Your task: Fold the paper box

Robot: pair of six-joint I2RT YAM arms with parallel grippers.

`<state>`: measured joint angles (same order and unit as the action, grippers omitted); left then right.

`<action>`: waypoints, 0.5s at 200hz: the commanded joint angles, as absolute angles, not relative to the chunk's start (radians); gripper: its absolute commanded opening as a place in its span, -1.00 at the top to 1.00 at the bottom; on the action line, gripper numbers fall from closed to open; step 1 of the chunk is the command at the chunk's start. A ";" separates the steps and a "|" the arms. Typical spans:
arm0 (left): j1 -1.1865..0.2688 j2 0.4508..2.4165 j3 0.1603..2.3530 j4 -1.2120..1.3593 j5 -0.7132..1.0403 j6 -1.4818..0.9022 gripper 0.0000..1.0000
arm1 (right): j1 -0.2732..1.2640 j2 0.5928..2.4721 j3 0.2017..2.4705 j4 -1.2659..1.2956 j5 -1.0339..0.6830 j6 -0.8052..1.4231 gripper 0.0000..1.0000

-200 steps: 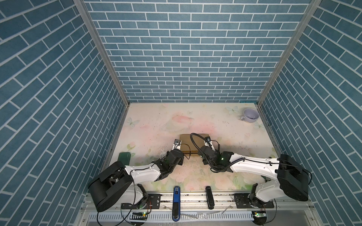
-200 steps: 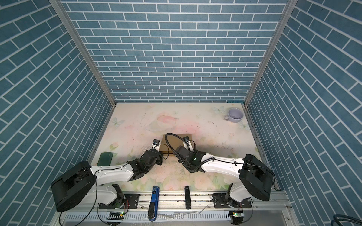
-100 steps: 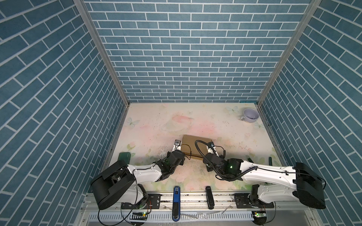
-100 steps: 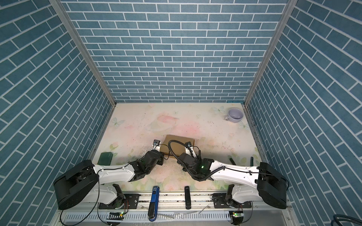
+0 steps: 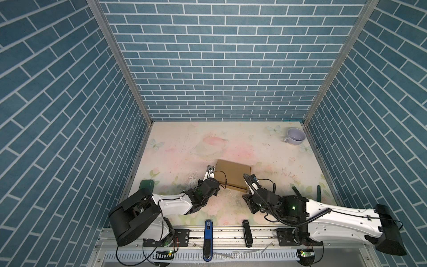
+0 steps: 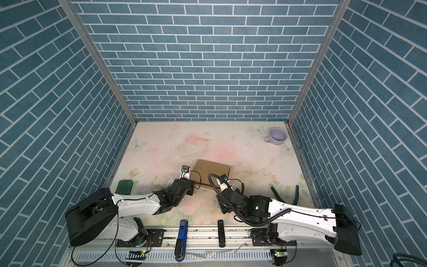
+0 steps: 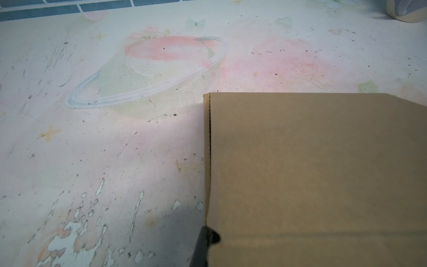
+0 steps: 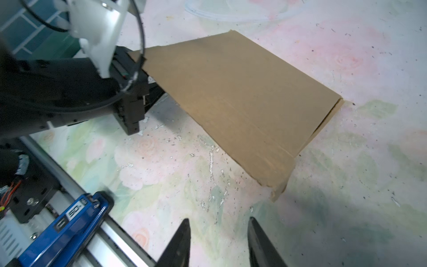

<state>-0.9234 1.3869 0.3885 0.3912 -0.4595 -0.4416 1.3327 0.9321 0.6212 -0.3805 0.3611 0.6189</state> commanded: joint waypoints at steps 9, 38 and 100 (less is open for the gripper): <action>-0.937 1.411 0.382 0.301 -0.442 -0.454 0.89 | 1.358 0.904 0.690 -0.488 0.360 0.554 0.16; -0.937 1.402 0.378 0.299 -0.442 -0.453 0.88 | 1.361 0.938 0.777 -0.519 0.420 0.502 0.15; -0.939 1.377 0.376 0.293 -0.440 -0.443 0.83 | 1.322 1.109 0.900 -0.437 0.542 0.417 0.12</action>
<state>-0.9279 1.3815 0.3885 0.3824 -0.4637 -0.4416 1.3457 1.0565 0.8570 -0.4656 0.4854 0.4690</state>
